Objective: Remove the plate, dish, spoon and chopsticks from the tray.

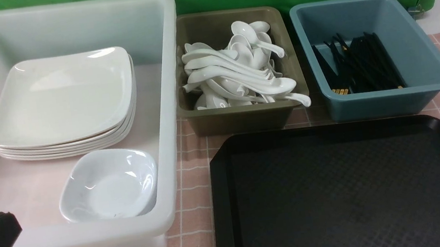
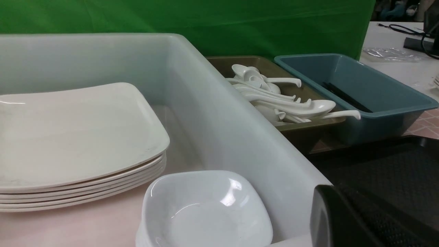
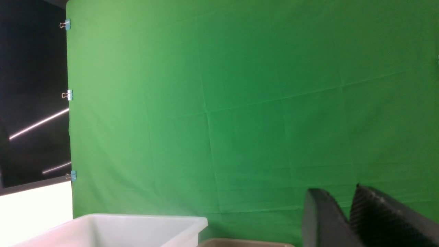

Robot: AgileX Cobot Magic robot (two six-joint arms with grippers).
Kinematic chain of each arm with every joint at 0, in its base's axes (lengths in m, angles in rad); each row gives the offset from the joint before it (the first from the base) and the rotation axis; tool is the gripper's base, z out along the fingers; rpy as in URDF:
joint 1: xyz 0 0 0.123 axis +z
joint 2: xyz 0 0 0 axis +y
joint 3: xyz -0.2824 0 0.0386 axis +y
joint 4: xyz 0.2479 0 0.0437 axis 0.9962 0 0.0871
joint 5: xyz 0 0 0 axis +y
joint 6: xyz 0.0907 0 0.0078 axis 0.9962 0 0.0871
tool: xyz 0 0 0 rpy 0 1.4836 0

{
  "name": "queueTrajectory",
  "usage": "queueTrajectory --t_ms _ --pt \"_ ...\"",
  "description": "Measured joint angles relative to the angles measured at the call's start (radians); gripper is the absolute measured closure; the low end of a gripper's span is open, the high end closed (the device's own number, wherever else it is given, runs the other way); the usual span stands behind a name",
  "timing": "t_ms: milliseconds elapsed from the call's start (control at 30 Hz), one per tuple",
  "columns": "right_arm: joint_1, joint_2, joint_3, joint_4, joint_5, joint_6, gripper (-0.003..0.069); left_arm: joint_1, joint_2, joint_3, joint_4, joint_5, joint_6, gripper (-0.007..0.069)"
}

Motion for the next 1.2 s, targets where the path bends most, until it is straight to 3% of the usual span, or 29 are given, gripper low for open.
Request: queueTrajectory --t_ms 233,400,567,767,1200 --pt "0.000 0.000 0.000 0.000 0.004 0.000 0.0449 0.000 0.000 0.000 0.005 0.000 0.004 0.0624" --pt "0.000 0.000 0.000 0.000 0.006 0.000 0.0437 0.004 -0.003 0.011 0.088 -0.022 0.005 0.0624" --pt "0.000 0.000 0.000 0.000 0.006 0.000 0.0428 0.083 -0.059 0.094 0.180 -0.080 -0.031 0.0624" --pt "0.000 0.000 0.000 0.000 0.006 0.000 0.0421 0.265 -0.205 0.273 0.205 -0.183 -0.047 0.0624" --pt "0.000 0.000 0.000 0.000 0.007 0.000 0.0419 0.290 -0.215 0.329 0.238 -0.119 -0.047 0.0624"
